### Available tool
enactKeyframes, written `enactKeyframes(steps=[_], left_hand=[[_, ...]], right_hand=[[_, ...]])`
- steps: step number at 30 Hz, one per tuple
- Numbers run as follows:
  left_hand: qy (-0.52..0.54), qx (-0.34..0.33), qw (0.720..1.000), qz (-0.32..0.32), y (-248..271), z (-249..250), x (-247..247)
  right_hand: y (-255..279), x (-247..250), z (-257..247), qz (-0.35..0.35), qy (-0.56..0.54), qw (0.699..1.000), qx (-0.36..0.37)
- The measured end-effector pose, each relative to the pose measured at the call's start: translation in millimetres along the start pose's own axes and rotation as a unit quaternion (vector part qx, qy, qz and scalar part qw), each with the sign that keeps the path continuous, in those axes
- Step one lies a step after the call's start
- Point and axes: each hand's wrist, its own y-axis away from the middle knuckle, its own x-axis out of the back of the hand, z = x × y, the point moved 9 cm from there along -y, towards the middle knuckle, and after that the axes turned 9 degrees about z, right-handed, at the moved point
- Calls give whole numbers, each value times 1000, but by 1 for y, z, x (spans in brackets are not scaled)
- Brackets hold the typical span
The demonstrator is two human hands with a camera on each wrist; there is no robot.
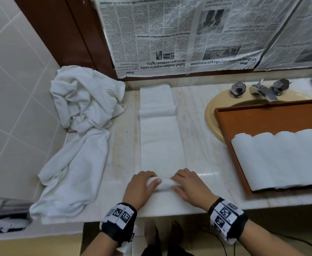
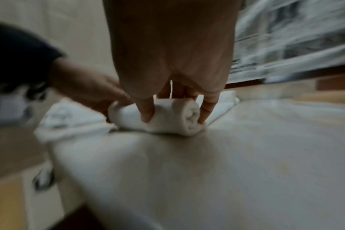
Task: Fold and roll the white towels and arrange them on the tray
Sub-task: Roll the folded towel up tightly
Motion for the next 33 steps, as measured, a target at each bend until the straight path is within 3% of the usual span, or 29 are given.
enactKeyframes(steps=[3, 8, 12, 15, 19, 24, 27, 29, 33], left_hand=[[-53, -84, 995, 29, 8, 3, -2], [-144, -59, 987, 24, 13, -2, -2], [-177, -39, 983, 3, 9, 5, -2], [-120, -28, 992, 14, 7, 5, -4], [-58, 11, 998, 26, 3, -4, -5], [-14, 23, 998, 63, -1, -7, -3], [-54, 5, 994, 90, 4, 8, 7], [-92, -41, 990, 96, 11, 22, 9], [-117, -69, 990, 49, 11, 16, -4]], right_hand=[[-11, -1, 10, -44, -71, 995, -50], [-15, 4, 24, -37, -158, 979, -120], [-9, 11, 18, 40, -170, 982, -77], [-4, 3, 9, 67, -86, 994, -29], [-5, 6, 4, 85, -35, 995, -25], [4, 0, 3, 34, 6, 999, 36], [-4, -2, 14, -7, -61, 998, -9], [-12, -2, 12, -25, -58, 998, -18], [-15, -6, 18, -22, -118, 989, -81]])
